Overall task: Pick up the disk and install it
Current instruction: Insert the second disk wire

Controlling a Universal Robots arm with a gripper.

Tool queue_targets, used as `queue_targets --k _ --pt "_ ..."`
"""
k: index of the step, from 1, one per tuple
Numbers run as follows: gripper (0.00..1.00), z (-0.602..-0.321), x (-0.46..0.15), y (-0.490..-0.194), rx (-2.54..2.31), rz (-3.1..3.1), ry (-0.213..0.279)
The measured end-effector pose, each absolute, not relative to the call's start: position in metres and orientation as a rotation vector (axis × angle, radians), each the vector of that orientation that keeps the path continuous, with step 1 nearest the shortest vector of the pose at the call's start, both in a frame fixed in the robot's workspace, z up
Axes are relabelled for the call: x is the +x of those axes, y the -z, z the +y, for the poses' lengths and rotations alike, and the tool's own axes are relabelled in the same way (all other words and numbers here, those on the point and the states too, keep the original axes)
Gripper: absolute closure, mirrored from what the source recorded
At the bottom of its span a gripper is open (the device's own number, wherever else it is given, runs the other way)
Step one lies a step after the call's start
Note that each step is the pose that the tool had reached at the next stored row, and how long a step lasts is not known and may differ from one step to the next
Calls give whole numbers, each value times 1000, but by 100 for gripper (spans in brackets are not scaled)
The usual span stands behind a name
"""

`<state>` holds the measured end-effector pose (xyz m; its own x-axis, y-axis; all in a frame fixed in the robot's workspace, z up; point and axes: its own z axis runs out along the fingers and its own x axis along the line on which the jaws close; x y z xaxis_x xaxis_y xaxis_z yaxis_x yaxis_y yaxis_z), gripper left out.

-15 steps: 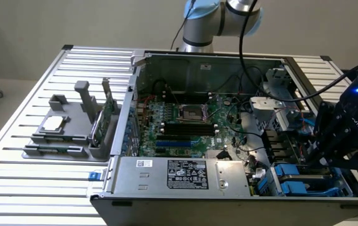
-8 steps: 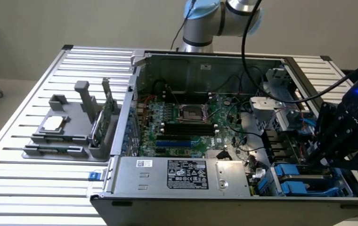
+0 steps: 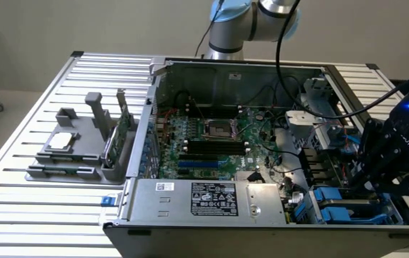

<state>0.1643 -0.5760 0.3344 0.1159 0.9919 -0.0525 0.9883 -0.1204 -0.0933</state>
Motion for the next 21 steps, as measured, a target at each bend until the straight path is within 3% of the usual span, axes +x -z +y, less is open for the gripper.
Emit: queue_targets --k 21 --pt "83 -575 166 -333 -2317 -2063 -162"
